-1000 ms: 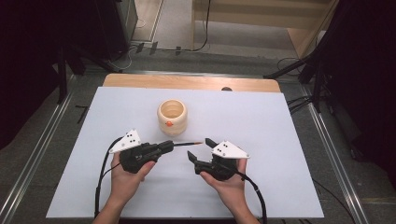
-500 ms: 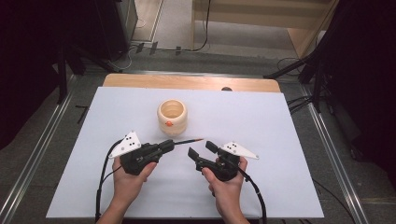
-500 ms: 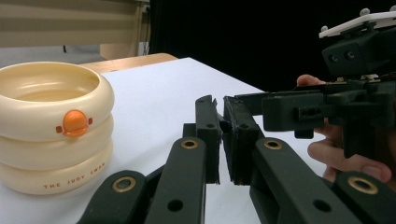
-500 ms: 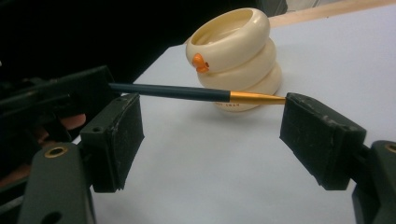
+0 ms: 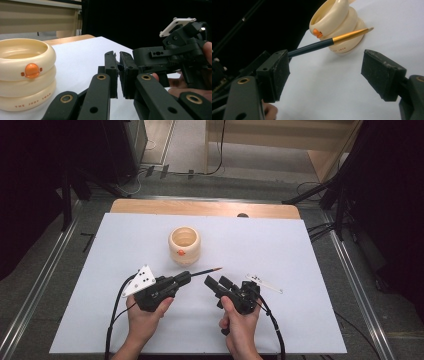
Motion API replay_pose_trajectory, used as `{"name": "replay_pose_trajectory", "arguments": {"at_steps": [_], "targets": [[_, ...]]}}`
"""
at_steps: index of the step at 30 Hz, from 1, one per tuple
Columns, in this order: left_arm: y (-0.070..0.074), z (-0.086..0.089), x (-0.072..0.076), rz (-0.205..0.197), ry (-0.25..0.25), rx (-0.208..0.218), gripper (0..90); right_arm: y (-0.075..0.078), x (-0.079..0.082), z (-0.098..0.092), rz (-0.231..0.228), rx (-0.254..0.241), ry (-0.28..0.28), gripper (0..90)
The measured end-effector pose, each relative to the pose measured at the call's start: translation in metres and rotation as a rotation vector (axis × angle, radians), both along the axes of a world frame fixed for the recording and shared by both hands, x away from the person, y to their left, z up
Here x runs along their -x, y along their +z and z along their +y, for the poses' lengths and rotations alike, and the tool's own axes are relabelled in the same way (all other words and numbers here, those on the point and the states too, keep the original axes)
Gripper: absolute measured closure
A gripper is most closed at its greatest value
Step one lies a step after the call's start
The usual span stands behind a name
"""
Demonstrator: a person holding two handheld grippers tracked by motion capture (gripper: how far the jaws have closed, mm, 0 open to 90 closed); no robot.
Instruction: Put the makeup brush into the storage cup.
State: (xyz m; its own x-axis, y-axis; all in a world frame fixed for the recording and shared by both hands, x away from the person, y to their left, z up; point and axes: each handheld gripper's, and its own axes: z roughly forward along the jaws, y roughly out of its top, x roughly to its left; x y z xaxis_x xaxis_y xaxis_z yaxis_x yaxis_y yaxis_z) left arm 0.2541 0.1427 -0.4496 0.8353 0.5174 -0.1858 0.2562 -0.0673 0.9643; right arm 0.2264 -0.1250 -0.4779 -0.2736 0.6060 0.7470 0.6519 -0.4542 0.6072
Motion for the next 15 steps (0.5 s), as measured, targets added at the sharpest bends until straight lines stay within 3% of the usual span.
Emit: {"name": "replay_pose_trajectory", "arguments": {"at_steps": [2, 3, 8, 15], "targets": [[-0.001, -0.002, 0.001, -0.001, -0.008, -0.003, 86.3, -0.002, -0.001, -0.002, 0.02, -0.047, -0.007, 24.7], [-0.001, -0.002, 0.001, -0.001, -0.008, -0.003, 86.3, -0.002, -0.001, -0.002, 0.02, -0.047, -0.007, 24.7], [-0.003, -0.007, 0.003, -0.004, -0.022, -0.006, 86.3, -0.003, -0.001, -0.007, 0.092, -0.177, -0.028, 29.5], [-0.006, -0.013, 0.007, -0.007, -0.04, -0.009, 86.3, -0.006, -0.002, -0.008, 0.15, -0.241, -0.033, 33.6]]}}
